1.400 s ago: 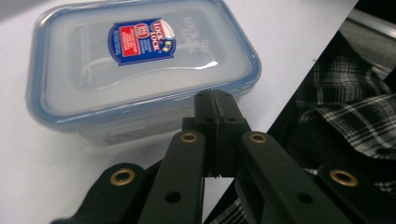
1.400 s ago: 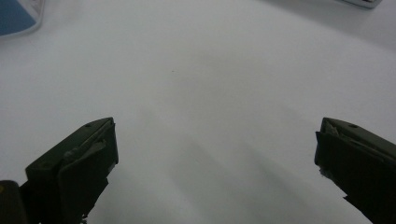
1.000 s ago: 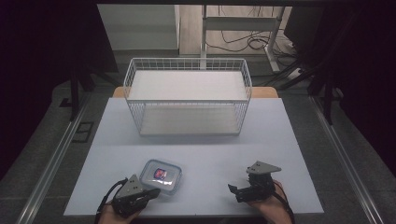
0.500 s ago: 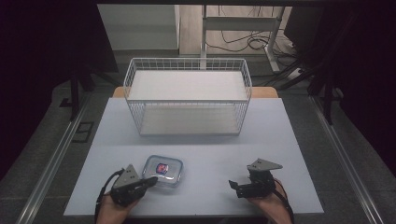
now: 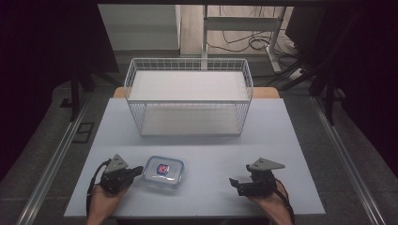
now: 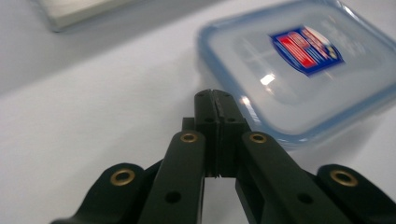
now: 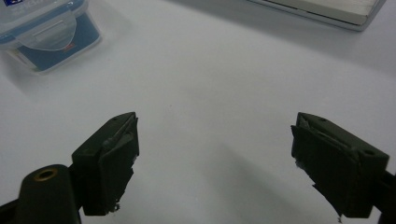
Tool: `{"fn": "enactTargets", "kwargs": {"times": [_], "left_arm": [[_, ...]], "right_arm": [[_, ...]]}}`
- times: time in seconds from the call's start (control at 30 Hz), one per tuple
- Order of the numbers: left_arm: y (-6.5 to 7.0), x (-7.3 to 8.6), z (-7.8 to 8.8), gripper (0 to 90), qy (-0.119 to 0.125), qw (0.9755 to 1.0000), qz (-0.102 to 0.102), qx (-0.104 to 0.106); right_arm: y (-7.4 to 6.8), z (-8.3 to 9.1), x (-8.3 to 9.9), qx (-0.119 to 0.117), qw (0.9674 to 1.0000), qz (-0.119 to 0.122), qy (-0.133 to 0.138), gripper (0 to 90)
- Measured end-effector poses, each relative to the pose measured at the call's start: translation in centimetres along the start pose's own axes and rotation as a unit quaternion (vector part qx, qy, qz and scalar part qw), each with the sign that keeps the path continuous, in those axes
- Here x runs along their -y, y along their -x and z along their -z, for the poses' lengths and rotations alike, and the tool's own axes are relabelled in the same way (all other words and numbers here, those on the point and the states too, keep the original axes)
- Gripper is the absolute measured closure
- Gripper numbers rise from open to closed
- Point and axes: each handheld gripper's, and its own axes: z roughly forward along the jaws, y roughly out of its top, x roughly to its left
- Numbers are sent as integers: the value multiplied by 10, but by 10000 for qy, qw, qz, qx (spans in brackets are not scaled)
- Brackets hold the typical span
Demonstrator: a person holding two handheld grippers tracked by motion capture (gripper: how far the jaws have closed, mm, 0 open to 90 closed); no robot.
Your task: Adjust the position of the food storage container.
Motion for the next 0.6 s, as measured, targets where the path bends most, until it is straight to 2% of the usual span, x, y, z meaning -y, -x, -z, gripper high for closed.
{"fn": "enactTargets", "kwargs": {"times": [0.13, 0.33, 0.6], "left_arm": [[5, -1, 1, 900, 20, 10000, 21, 25], [12, -3, -2, 900, 25, 9999, 14, 149], [26, -8, -9, 900, 20, 9995, -105, 284]], "right_arm": [[-2, 2, -2, -2, 10000, 27, 58, 185], [-2, 0, -1, -51, 10000, 26, -20, 227], [-1, 2, -3, -128, 9999, 5, -13, 325]]}}
